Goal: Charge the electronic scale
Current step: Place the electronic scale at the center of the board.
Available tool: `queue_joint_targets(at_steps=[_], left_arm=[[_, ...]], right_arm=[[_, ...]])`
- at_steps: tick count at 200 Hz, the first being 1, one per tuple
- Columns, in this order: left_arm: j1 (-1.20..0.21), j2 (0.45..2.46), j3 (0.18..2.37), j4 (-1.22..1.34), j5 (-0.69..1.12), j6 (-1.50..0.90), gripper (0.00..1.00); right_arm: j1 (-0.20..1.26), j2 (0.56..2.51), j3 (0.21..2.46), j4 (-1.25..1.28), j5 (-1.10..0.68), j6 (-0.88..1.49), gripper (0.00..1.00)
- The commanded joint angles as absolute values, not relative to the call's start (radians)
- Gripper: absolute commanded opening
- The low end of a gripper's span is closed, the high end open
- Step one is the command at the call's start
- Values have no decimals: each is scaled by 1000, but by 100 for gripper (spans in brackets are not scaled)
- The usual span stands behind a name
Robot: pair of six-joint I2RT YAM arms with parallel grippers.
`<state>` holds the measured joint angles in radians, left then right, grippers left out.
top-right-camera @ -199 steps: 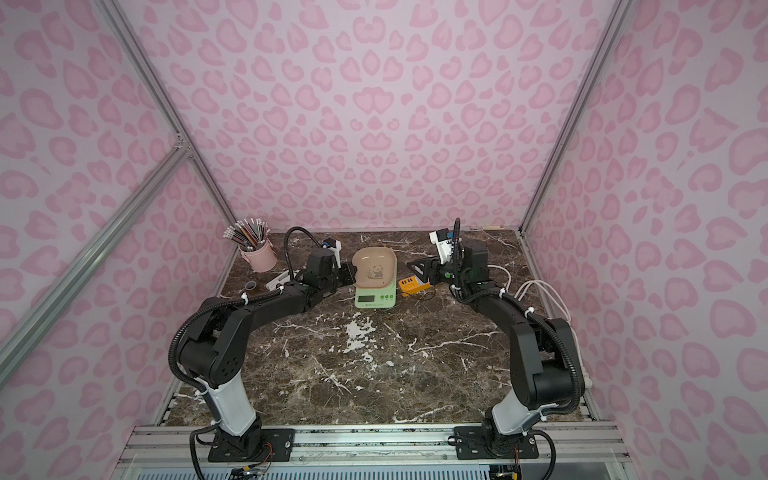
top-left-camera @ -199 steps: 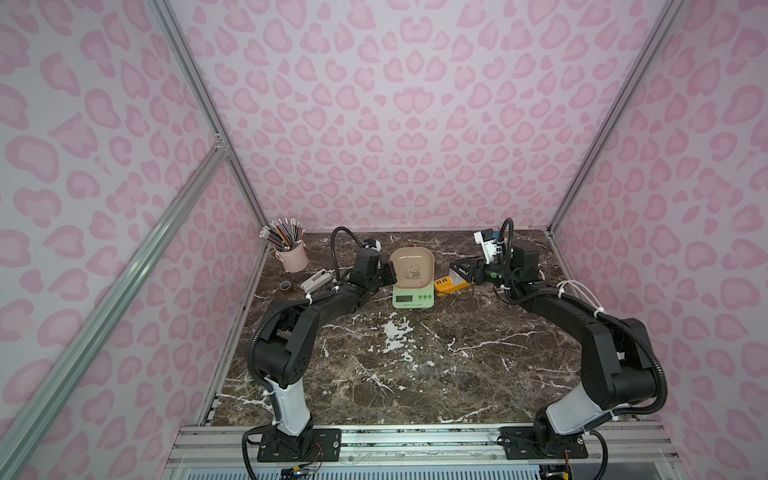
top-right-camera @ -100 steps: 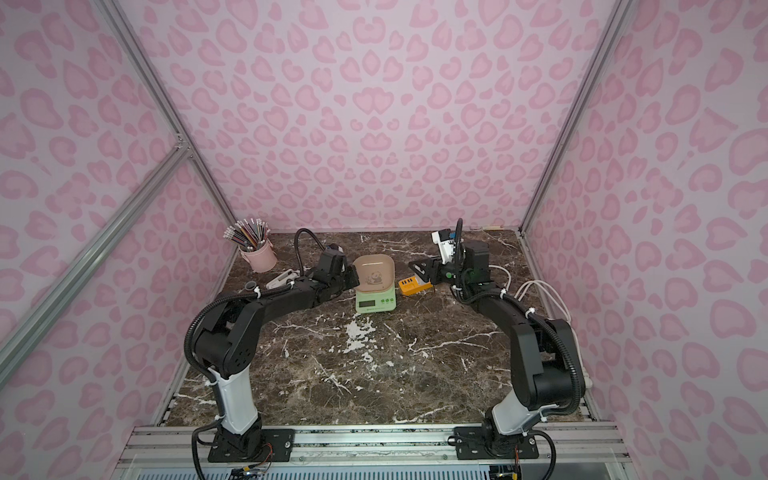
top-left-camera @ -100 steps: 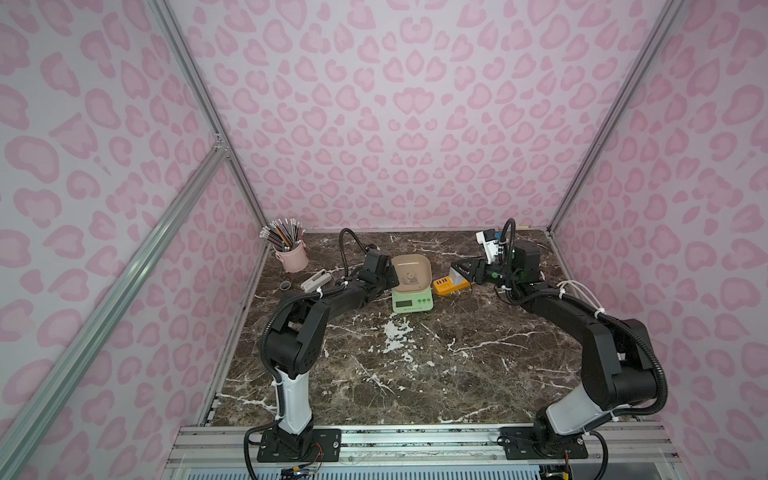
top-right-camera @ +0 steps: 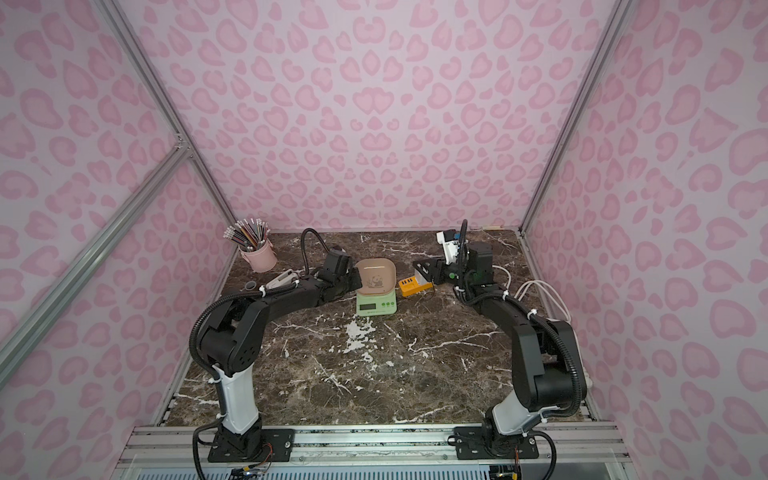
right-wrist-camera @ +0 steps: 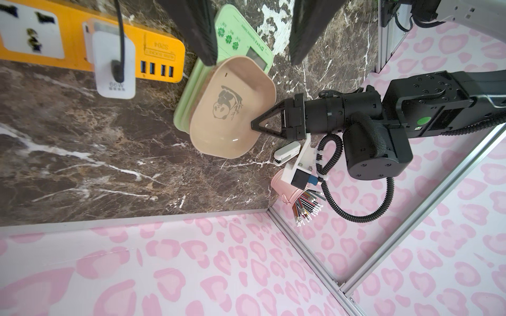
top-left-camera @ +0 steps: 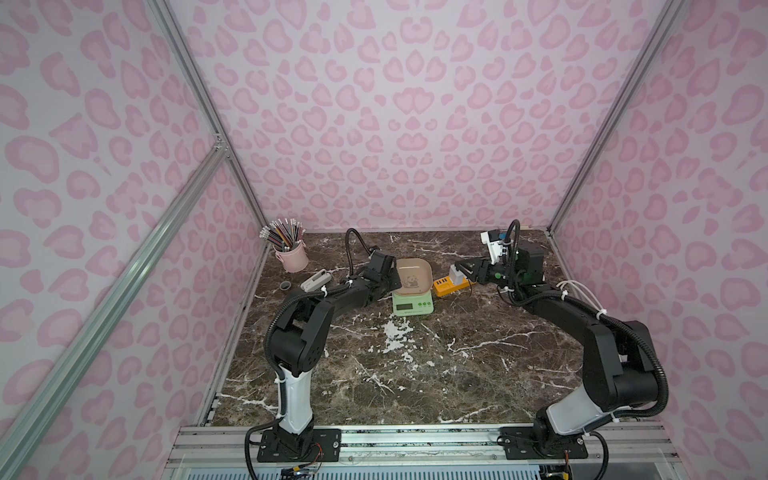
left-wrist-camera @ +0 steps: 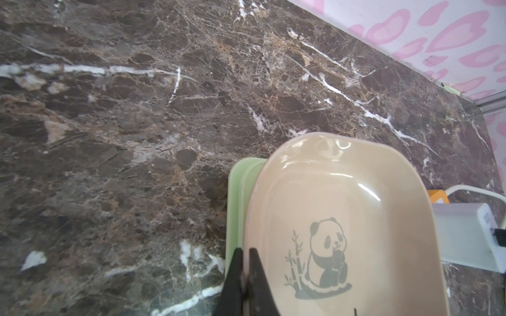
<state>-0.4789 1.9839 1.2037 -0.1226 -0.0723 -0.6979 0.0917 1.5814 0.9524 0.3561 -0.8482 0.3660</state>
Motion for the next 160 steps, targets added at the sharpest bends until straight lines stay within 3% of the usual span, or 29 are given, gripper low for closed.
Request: queue_joint_targets(at_steps=[1,37,92,109,136,160], left_arm=[[-479,1985,1206,-73,-67,-699,8],[-479,1980,1216,-76,-61,-690,25],[-467,1816,1189,-31,-189,-547,70],[-453,1721,1134,29,-248,-469,77],[-426,1550,994,171,-405,-336,98],[-379,1414,836,314,-579,-274,96]], right_arm=[[83,1562,947,393,-810,373,48],[56,1526,903,409,-721,365,48],[-17,1424,800,409,-481,332,51],[-36,1382,763,424,-403,319,52],[-45,1323,689,464,-253,277,64],[-55,1326,634,501,-143,265,73]])
